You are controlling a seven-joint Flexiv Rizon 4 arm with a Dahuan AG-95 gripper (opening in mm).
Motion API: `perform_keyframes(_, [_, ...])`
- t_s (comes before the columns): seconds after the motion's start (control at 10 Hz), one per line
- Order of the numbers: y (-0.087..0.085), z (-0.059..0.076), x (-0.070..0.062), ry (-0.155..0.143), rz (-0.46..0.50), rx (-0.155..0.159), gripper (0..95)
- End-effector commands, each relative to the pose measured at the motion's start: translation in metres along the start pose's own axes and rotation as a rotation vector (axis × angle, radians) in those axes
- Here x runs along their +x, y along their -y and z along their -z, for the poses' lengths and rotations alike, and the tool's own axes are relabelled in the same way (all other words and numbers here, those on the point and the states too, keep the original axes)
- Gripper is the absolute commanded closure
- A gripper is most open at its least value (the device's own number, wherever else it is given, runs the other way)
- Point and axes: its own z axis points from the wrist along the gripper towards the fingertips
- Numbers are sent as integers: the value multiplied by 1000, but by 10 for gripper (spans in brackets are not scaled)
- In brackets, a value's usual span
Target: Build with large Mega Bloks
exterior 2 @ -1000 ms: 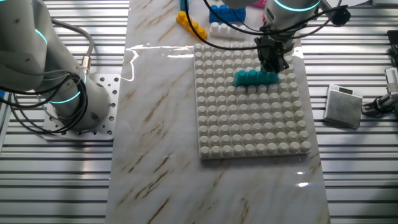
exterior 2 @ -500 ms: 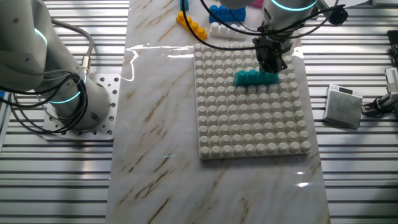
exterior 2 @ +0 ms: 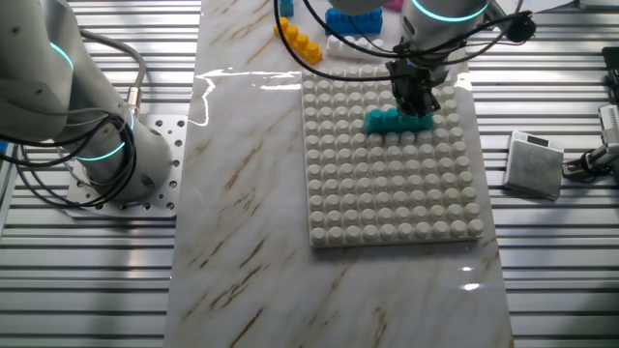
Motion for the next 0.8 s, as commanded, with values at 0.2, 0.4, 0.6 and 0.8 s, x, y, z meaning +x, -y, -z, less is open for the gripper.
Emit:
perform_keyframes(0.2, [-1,-1,1,0,2,3,950])
perform_keyframes(0.4, [-1,-7,-2,3,6,2,950])
perform_keyframes(0.6, [-1,-8,-3,5,8,-2,950])
perform_keyframes(0.8, [-1,-8,-3,6,7,-2,950])
